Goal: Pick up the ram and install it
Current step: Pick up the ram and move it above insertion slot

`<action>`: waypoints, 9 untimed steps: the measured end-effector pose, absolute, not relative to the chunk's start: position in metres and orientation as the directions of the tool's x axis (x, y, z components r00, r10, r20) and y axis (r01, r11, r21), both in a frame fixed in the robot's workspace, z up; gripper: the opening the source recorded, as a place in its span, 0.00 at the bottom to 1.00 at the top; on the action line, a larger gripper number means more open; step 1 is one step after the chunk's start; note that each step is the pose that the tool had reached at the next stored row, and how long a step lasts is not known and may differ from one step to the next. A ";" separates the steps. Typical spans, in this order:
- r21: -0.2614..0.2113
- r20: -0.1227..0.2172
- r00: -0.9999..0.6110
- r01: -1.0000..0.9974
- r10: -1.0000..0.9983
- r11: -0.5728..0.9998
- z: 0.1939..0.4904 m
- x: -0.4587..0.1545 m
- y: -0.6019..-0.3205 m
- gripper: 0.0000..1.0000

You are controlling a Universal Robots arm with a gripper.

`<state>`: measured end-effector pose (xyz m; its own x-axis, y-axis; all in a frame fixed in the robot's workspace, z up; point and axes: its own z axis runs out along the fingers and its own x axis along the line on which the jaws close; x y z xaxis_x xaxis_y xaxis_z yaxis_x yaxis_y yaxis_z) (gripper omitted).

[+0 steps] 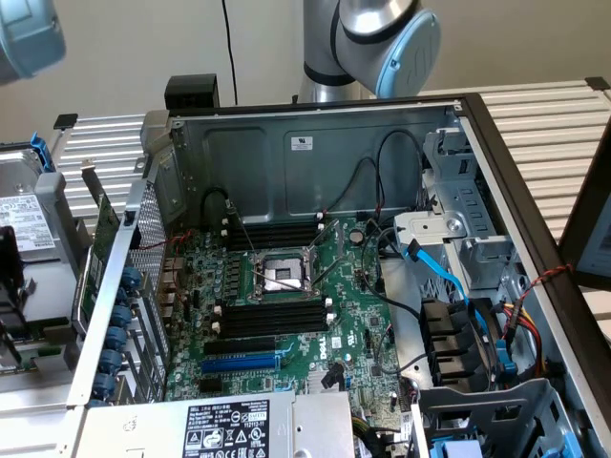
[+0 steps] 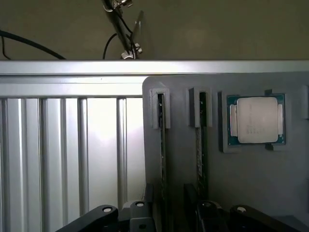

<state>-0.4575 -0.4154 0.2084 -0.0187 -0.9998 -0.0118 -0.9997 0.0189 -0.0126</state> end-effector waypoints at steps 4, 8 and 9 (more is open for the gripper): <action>-0.011 -0.012 -0.019 -1.000 -1.000 0.019 0.204 -0.457 -0.415 0.38; -0.011 -0.012 -0.019 -1.000 -1.000 0.019 0.200 -0.457 -0.415 0.38; -0.010 -0.012 -0.019 -1.000 -1.000 0.019 0.199 -0.457 -0.415 0.38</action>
